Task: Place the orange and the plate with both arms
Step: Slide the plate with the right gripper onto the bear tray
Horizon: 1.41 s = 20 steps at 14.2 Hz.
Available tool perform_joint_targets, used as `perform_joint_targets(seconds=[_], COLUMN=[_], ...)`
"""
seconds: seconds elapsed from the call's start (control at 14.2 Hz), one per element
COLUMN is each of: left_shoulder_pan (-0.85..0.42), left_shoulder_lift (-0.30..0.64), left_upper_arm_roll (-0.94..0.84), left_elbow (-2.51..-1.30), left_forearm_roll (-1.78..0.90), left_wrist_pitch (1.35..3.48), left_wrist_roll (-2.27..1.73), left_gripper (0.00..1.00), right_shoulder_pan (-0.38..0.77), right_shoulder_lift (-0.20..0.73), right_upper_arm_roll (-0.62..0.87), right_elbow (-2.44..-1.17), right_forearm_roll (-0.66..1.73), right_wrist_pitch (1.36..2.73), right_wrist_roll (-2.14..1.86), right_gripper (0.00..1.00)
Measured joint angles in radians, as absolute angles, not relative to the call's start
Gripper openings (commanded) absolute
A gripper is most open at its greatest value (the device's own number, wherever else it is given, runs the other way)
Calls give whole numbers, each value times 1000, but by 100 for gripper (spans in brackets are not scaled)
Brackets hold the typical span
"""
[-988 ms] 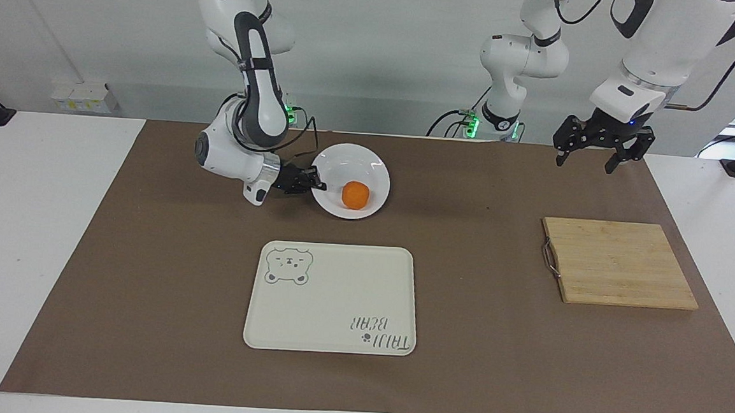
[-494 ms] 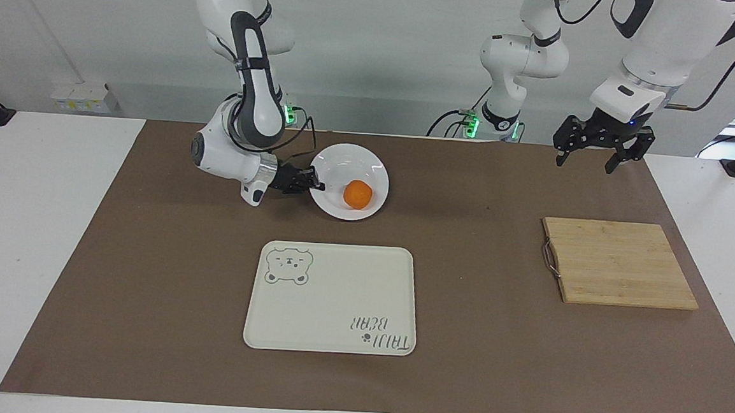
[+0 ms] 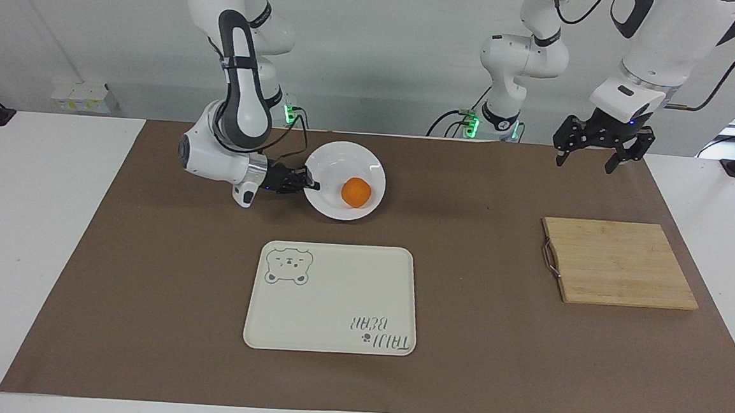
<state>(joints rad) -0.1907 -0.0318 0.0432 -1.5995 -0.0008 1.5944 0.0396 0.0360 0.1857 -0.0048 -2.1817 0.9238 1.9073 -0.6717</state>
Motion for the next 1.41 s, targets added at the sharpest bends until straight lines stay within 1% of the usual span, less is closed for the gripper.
perform_joint_targets(seconds=[0.21,0.42,0.78,0.99,1.13,1.27,1.41], left_shoulder_pan=[-191,-191,-191,-191,-191,-191,-191], left_shoulder_lift=[-32,-32,-32,-32,-32,-32,-32], left_upper_arm_roll=[43,43,43,43,43,43,43], left_elbow=[-1600,-1600,-1600,-1600,-1600,-1600,-1600], left_forearm_roll=[-1,-1,-1,-1,-1,-1,-1], left_wrist_pitch=[1594,1594,1594,1594,1594,1594,1594], left_wrist_roll=[40,40,40,40,40,40,40], left_gripper=[100,100,100,100,100,100,100], right_shoulder_pan=[2,-26,-26,-7,16,42,57], right_shoulder_lift=[224,275,388,460,518,578,627], right_upper_arm_roll=[-5,-7,-3,5,30,64,74], right_elbow=[-2093,-1974,-1756,-1634,-1565,-1517,-1490], right_forearm_roll=[924,958,980,980,980,980,980], right_wrist_pitch=[1874,1843,1836,1889,1964,2030,2049], right_wrist_roll=[-675,-672,-568,-493,-445,-417,-413], right_gripper=[0,0,0,0,0,0,0])
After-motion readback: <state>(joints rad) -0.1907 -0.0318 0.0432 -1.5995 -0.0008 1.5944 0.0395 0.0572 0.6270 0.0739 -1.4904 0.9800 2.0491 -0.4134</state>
